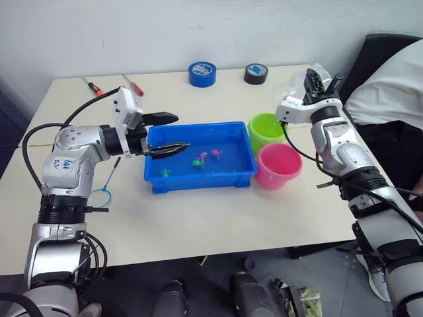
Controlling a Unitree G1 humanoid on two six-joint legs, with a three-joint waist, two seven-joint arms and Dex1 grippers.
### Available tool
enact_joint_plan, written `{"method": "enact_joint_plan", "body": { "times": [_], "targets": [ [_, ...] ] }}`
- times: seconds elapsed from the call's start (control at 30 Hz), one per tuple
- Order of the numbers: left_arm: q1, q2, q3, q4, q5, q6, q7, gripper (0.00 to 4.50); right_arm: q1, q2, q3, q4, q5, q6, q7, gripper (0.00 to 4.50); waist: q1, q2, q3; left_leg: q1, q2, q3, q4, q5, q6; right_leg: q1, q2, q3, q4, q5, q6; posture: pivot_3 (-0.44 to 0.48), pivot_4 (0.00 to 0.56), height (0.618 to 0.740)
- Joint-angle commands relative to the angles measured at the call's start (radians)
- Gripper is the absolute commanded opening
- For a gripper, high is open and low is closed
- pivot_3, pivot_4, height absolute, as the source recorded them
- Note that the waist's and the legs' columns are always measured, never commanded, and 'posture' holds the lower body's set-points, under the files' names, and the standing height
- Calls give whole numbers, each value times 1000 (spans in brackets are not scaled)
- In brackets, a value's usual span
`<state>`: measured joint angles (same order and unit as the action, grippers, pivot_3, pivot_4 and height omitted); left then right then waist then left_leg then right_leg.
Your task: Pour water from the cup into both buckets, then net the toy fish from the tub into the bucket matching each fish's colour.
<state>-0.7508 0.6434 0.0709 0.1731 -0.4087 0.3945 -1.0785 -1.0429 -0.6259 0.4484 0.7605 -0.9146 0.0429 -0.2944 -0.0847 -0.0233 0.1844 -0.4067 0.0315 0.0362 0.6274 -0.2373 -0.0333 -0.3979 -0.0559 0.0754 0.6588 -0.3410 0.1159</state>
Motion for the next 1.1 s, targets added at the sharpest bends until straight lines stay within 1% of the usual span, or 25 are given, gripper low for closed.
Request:
{"method": "enact_joint_plan", "body": {
  "times": [0.03,0.23,0.3,0.4,0.43,0.53,0.6,0.7,0.87,0.97,1.1],
  "targets": [
    [-4,14,34,-29,-22,-4,4,4500,-38,-25,-7,-1,-19,-7,-27,14,0,0,0,0,0,0,0,0,0,0,0,0,0,0,0,0,150,734],
    [-3,17,34,-27,-20,-5,3,4500,-42,-21,-7,10,-20,-15,-32,14,0,0,0,0,0,0,0,0,0,0,0,0,0,0,0,0,150,734],
    [-2,18,35,-28,-21,-4,3,4500,-38,-8,-35,19,20,-15,-22,14,0,0,0,0,0,0,0,0,0,0,0,0,0,0,0,0,150,734],
    [3,20,35,-35,-23,0,3,4500,-17,37,-153,32,179,7,33,14,-1,0,0,0,0,0,0,0,0,0,0,0,0,0,0,0,150,734],
    [3,21,35,-34,-23,-1,2,4500,-9,59,-219,28,260,31,61,14,-1,0,0,0,0,0,0,0,0,0,0,0,0,0,0,0,150,734],
    [1,22,34,-27,-22,-3,-2,4500,10,88,-340,-8,403,69,118,14,1,0,0,0,1,0,0,0,0,0,0,0,0,0,1,0,150,734],
    [-2,20,30,-23,-21,-4,-4,4500,34,94,-411,-50,487,107,156,14,3,0,0,0,0,0,0,0,0,1,0,0,0,0,1,0,150,734],
    [-9,14,23,-14,-18,-7,-8,4500,96,103,-555,-144,631,211,205,14,7,0,0,0,0,0,0,0,0,1,0,0,0,0,1,0,150,734],
    [-22,2,11,5,-13,-13,-16,4500,237,150,-791,-333,856,388,229,14,8,0,0,0,1,0,0,0,0,1,0,0,0,0,1,0,150,734],
    [-32,-6,0,17,-9,-18,-24,4500,319,210,-887,-431,950,474,199,14,5,0,0,0,1,0,0,0,0,1,0,0,0,0,1,0,150,734],
    [-47,-11,-8,36,-4,-24,-35,4500,370,268,-926,-495,1005,531,171,14,-3,0,0,1,2,0,0,0,0,1,2,2,0,1,1,0,150,734]
  ]
}}
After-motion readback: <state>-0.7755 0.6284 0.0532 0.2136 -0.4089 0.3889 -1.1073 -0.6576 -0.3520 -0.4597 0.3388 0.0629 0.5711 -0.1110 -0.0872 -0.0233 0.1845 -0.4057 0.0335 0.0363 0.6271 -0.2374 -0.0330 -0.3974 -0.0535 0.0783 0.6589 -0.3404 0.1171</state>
